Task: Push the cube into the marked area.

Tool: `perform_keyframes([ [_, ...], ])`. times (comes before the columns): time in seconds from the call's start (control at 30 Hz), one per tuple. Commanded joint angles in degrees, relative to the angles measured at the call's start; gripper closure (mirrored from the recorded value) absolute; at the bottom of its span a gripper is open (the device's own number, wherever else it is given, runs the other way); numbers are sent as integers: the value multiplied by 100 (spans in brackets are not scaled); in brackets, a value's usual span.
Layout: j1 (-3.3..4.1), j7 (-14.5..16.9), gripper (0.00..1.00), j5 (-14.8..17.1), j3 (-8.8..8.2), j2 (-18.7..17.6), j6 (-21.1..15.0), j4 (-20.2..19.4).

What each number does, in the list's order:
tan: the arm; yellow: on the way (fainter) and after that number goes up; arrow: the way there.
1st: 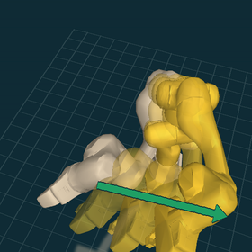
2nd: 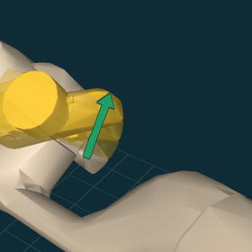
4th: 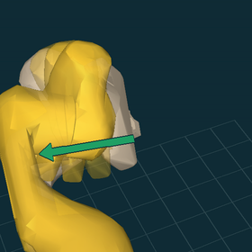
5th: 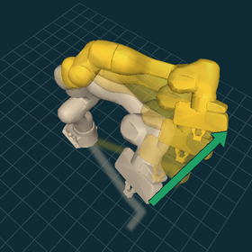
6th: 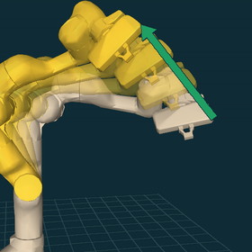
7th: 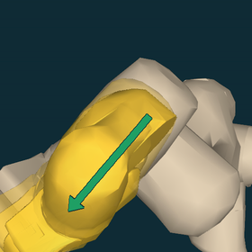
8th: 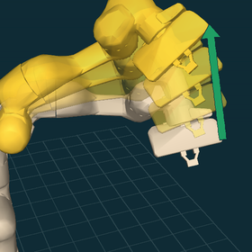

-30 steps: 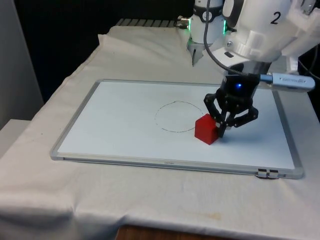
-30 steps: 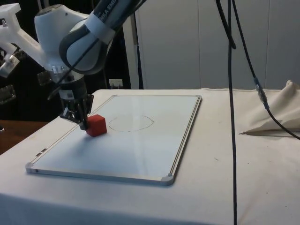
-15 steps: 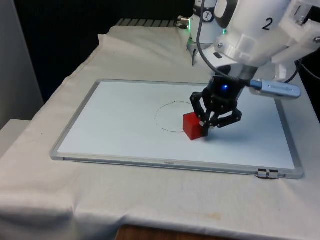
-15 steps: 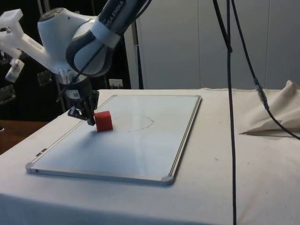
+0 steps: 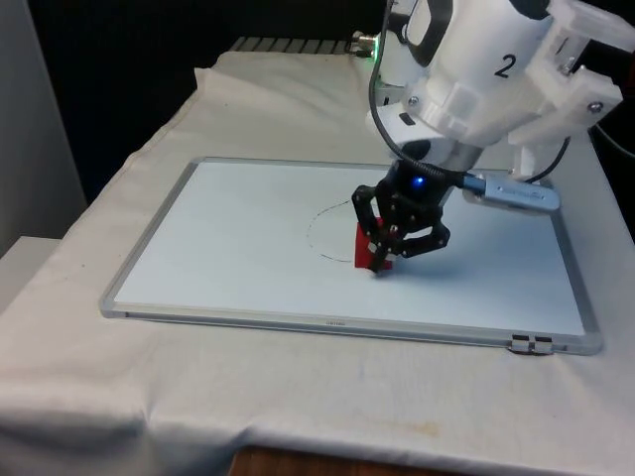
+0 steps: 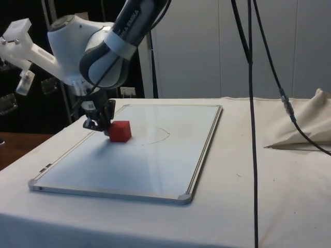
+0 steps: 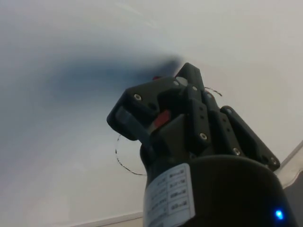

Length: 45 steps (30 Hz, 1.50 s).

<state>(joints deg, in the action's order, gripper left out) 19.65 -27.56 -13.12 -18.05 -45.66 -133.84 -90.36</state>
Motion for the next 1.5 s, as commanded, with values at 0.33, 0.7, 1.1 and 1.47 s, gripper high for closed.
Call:
perform_keyframes([
  [0.33, 92, -195, 100, -275, -97, 378, -143, -527],
  [0.7, 103, -206, 100, -235, -46, 739, -395, -1071],
  [1.1, 11, -120, 100, -195, -46, 871, -739, -1450],
  [1.47, -23, 120, 100, -201, -63, 945, -413, -1066],
])
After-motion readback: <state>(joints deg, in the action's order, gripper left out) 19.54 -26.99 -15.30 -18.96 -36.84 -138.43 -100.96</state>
